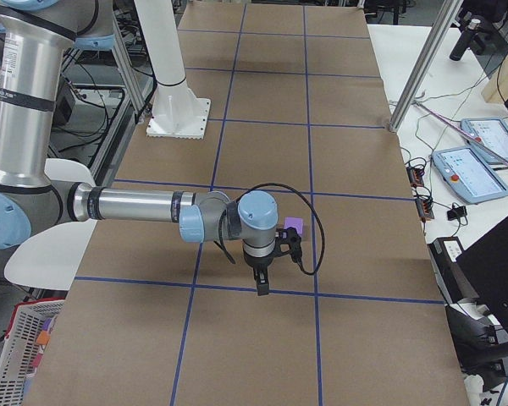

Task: Place blue block between orange and purple blocks

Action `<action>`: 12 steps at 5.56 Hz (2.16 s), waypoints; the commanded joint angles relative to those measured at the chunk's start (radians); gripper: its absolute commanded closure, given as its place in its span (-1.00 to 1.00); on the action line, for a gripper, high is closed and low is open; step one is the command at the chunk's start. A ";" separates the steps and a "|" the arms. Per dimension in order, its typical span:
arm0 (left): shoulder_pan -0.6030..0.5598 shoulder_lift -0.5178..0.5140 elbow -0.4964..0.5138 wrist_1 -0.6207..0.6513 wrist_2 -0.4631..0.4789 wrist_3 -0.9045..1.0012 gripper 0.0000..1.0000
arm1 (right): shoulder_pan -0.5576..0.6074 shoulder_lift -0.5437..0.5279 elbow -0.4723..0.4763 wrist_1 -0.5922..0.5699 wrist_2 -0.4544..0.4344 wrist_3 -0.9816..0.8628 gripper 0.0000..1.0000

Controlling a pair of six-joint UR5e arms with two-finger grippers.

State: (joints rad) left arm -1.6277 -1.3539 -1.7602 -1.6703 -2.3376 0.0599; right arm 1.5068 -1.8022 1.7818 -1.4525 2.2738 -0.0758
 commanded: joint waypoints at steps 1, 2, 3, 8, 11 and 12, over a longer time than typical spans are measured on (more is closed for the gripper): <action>0.000 -0.001 -0.010 -0.003 0.000 0.001 -1.00 | 0.000 -0.002 -0.001 0.000 0.000 0.005 -1.00; 0.000 -0.002 -0.013 -0.005 0.000 0.003 -1.00 | 0.000 0.000 0.001 0.000 0.000 0.004 -1.00; 0.000 -0.001 -0.013 -0.041 0.001 0.001 -1.00 | 0.000 0.000 0.001 0.000 -0.002 0.004 -1.00; 0.002 0.001 -0.012 -0.055 0.001 0.001 -1.00 | 0.001 -0.002 0.001 0.000 -0.002 0.004 -1.00; 0.002 0.007 -0.013 -0.054 0.000 0.001 -1.00 | 0.000 -0.003 0.001 0.000 0.000 0.004 -1.00; 0.002 0.007 -0.012 -0.054 0.001 0.000 -1.00 | 0.000 -0.005 0.001 0.001 0.000 0.004 -1.00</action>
State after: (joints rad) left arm -1.6260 -1.3471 -1.7725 -1.7243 -2.3370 0.0609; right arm 1.5064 -1.8057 1.7825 -1.4522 2.2730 -0.0721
